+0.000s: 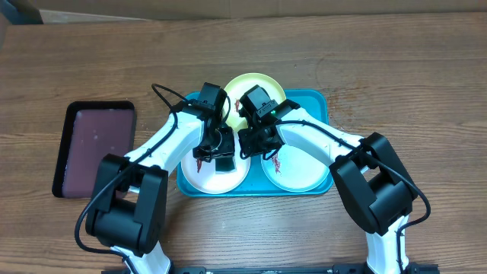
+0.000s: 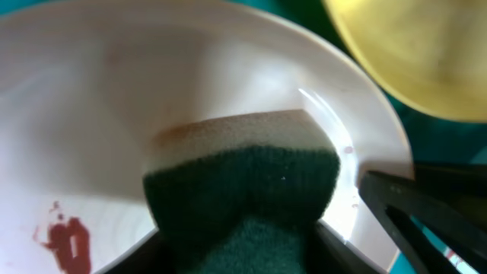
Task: Clean dirty plates on tray and stack at the side
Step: 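Scrub the white plate with the sponge while the right gripper holds it, then lift the white plate off the teal tray with the right gripper, then place the white plate on the table right of the tray, then grasp the yellow-rimmed plate rim with the right gripper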
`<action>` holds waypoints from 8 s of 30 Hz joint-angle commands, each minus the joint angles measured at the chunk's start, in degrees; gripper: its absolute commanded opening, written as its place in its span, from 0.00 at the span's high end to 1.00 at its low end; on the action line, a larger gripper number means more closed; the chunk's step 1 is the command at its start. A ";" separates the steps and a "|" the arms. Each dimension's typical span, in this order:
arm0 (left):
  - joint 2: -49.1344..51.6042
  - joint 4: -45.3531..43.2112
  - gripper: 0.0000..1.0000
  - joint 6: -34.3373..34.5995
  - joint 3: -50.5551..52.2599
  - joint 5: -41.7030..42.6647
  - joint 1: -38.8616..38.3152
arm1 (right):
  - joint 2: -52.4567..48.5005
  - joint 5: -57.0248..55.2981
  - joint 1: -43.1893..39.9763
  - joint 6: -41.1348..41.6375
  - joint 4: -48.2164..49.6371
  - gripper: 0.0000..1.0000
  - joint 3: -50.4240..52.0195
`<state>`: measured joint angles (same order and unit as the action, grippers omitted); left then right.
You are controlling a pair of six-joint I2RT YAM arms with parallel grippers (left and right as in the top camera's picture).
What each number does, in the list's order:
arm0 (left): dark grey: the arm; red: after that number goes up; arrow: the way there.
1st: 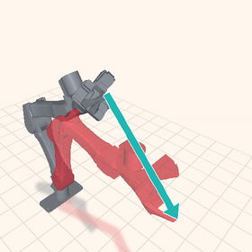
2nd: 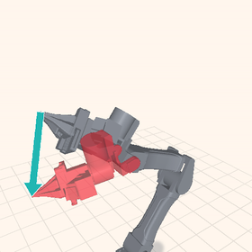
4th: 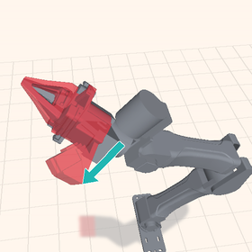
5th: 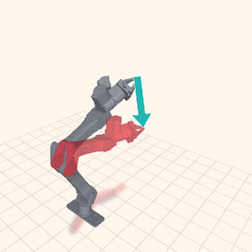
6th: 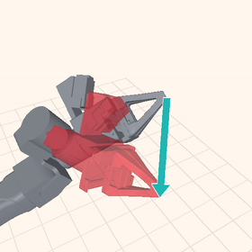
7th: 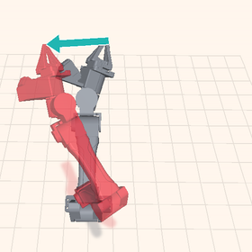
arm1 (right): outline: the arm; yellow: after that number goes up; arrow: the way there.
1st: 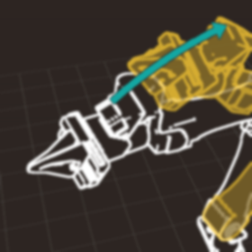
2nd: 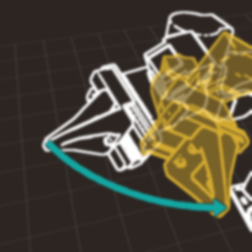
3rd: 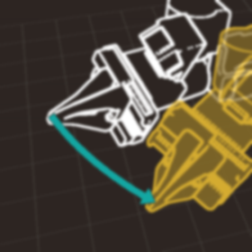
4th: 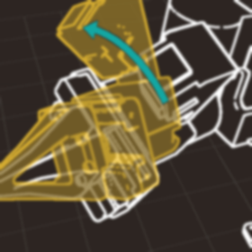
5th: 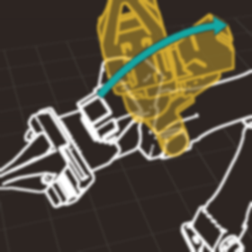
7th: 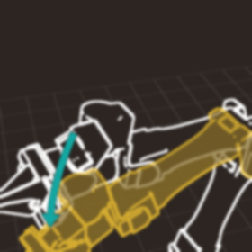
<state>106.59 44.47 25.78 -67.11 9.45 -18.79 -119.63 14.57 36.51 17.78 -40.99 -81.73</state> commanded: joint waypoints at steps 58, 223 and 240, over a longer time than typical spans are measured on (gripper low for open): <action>2.08 0.76 0.96 -9.20 3.10 4.70 7.08 | -0.31 -1.68 0.17 0.28 0.02 0.89 0.72; -6.19 21.90 0.96 -15.54 -22.12 8.09 23.96 | -0.33 -16.41 -14.32 2.84 -1.66 0.11 -8.33; -6.19 21.64 0.96 -16.44 -22.10 7.98 21.70 | -3.74 -16.15 -13.97 1.95 4.24 0.57 -8.33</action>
<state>101.78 66.32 10.72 -89.38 16.56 3.70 -121.51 -0.86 22.52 20.08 -37.06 -90.00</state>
